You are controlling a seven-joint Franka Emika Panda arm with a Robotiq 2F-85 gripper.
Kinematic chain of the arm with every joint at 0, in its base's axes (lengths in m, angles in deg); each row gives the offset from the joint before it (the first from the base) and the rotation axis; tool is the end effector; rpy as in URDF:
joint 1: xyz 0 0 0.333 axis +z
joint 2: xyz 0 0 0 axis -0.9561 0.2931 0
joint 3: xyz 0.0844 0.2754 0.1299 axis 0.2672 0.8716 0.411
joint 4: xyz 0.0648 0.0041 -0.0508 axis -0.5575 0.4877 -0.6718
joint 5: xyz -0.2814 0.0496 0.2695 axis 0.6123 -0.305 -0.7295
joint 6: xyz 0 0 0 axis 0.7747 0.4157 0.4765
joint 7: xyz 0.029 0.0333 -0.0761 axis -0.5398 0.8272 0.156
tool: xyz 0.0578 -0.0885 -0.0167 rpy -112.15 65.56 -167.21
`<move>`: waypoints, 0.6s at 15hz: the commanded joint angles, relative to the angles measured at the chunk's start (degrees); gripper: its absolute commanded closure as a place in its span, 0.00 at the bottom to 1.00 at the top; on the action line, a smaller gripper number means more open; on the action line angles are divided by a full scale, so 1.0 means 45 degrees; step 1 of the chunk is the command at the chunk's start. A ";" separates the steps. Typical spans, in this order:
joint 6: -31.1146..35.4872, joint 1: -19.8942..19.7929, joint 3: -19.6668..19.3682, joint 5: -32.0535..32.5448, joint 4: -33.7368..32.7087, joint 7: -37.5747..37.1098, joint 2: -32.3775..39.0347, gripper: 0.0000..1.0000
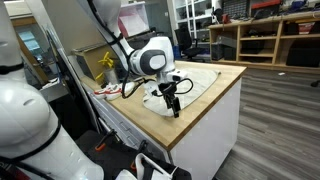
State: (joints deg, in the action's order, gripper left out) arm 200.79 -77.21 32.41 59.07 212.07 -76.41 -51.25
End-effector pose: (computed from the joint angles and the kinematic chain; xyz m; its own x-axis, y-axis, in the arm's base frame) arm 0.4184 -0.1523 0.1740 0.7460 -0.6644 -0.0457 -0.6575 -0.7457 0.1082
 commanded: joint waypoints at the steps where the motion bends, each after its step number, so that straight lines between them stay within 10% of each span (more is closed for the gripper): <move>1: 0.0613 -0.0179 0.0129 -0.0450 0.0213 0.0315 0.0086 0.00; 9: 0.0994 -0.0110 0.0136 -0.0621 0.0266 0.0313 0.0418 0.00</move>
State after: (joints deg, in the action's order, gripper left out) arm 203.33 -77.42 32.42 58.10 212.38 -76.41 -49.47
